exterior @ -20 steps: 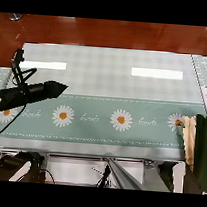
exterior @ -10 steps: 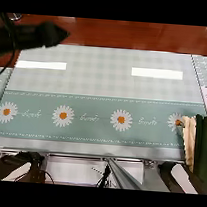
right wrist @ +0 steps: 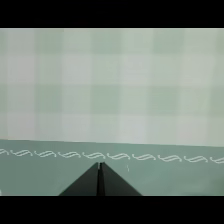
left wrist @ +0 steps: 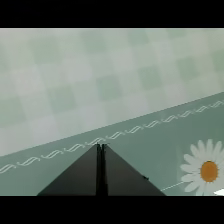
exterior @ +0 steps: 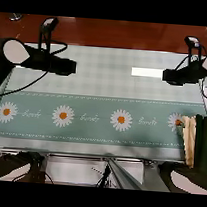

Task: Fold the shirts.

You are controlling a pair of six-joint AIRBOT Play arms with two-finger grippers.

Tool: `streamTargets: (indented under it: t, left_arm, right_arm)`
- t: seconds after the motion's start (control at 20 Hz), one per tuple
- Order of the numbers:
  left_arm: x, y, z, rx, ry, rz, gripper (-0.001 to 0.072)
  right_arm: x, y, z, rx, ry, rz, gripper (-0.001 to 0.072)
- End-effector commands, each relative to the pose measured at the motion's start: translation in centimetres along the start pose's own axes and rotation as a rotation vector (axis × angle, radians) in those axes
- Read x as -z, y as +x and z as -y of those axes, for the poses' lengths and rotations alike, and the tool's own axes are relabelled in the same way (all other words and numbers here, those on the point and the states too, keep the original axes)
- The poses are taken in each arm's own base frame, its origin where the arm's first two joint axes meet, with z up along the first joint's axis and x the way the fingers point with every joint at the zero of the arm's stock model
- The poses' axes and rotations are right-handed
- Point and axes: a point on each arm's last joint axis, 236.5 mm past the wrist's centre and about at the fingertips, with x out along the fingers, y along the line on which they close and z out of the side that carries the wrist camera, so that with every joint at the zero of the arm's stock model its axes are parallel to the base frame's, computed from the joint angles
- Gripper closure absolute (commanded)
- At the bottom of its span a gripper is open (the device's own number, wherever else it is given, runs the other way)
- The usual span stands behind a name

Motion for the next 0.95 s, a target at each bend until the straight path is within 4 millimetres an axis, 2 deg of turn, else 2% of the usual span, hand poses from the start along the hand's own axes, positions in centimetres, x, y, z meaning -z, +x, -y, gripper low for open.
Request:
streamTargets:
  t: [0.0,0.2,0.9]
  left_arm:
    - [1.4,0.7,-3.7,-0.089,-0.001,-0.047,0.0677]
    - [1.4,0.8,-4.2,-0.095,-0.013,-0.047,0.0677]
    - [1.5,1.1,-4.3,-0.096,-0.015,-0.054,0.0677]
  right_arm:
    - [1.0,2.4,0.9,0.033,0.011,-0.049,0.0689]
    - [2.2,2.2,1.2,0.046,0.008,-0.100,0.0689]
    - [2.1,2.2,1.2,0.046,0.008,-0.099,0.0689]
